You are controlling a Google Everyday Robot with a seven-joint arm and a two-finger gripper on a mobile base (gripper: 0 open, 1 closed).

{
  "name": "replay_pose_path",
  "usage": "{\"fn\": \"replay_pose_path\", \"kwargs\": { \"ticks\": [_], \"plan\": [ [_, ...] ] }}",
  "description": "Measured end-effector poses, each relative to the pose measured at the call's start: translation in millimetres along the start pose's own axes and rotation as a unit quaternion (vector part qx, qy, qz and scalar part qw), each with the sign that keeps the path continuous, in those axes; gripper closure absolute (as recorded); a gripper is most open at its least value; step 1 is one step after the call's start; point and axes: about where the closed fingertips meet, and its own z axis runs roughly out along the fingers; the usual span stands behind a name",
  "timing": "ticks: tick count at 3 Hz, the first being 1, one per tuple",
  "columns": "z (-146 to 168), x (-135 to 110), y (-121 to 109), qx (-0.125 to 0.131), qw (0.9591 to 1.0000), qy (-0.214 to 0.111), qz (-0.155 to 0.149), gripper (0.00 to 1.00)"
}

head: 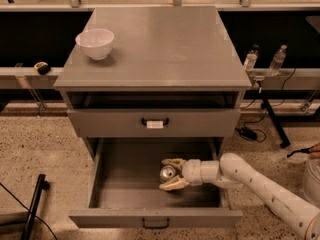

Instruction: Place 7up can into middle drawer

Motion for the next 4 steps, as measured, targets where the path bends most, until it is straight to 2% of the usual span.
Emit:
{"fn": "replay_pose_path", "kwargs": {
  "ticks": [2, 3, 4],
  "plan": [
    [0.1, -0.3, 0.2, 0.000, 1.0000, -0.001, 0.001, 0.00],
    [-28.5, -4.5, -0.9, 0.010, 0.9999, -0.004, 0.001, 0.00],
    [-61.2, -3.8, -4.3, 0.030, 0.9990, -0.020, 0.028, 0.00]
  ]
}}
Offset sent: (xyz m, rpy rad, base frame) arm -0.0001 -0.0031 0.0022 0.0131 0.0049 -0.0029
